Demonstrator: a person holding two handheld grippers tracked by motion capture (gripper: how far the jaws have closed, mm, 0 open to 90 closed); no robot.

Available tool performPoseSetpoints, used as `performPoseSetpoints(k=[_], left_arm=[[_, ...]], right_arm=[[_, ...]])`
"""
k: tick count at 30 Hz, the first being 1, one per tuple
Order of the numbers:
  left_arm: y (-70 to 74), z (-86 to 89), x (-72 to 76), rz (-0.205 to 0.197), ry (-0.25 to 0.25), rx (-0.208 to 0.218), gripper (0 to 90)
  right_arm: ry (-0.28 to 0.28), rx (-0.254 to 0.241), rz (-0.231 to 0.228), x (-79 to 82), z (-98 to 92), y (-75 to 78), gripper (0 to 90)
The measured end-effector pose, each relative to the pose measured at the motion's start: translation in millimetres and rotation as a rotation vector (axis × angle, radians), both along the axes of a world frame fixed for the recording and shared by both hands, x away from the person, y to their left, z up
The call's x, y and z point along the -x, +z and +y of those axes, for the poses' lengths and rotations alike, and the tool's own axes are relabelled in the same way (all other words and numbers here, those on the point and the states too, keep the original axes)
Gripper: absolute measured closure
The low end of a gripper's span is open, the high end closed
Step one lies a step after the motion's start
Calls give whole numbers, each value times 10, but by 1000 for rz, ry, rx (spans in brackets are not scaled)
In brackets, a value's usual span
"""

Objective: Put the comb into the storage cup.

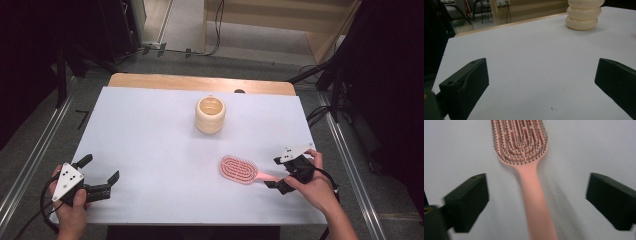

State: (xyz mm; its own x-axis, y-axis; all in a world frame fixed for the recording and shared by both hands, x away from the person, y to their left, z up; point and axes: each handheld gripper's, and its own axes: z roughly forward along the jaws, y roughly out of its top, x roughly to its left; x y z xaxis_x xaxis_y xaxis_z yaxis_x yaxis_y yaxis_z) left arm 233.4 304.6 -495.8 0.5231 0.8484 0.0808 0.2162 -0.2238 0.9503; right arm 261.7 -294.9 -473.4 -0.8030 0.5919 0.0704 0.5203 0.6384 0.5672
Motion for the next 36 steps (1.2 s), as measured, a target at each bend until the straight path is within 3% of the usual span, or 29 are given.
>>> performPoseSetpoints(k=[6,15,20,25,30,33,36], left_arm=[[0,1,3,1,1,2,0],[0,1,1,0,0,3,0],[0,0,2,1,1,2,0],[0,1,2,1,2,3,0],[-1,1,0,0,0,3,0],[-1,-1,0,1,1,2,0],[-1,-1,1,0,2,3,0]], right_arm=[[57,72,46,-60,145,-36,55],[77,124,57,-112,263,-124,391],[103,166,68,-131,325,-179,511],[103,174,59,-144,344,-192,586],[146,200,31,-122,377,-190,667],[140,211,28,-114,389,-186,672],[134,190,30,-109,369,-195,673]])
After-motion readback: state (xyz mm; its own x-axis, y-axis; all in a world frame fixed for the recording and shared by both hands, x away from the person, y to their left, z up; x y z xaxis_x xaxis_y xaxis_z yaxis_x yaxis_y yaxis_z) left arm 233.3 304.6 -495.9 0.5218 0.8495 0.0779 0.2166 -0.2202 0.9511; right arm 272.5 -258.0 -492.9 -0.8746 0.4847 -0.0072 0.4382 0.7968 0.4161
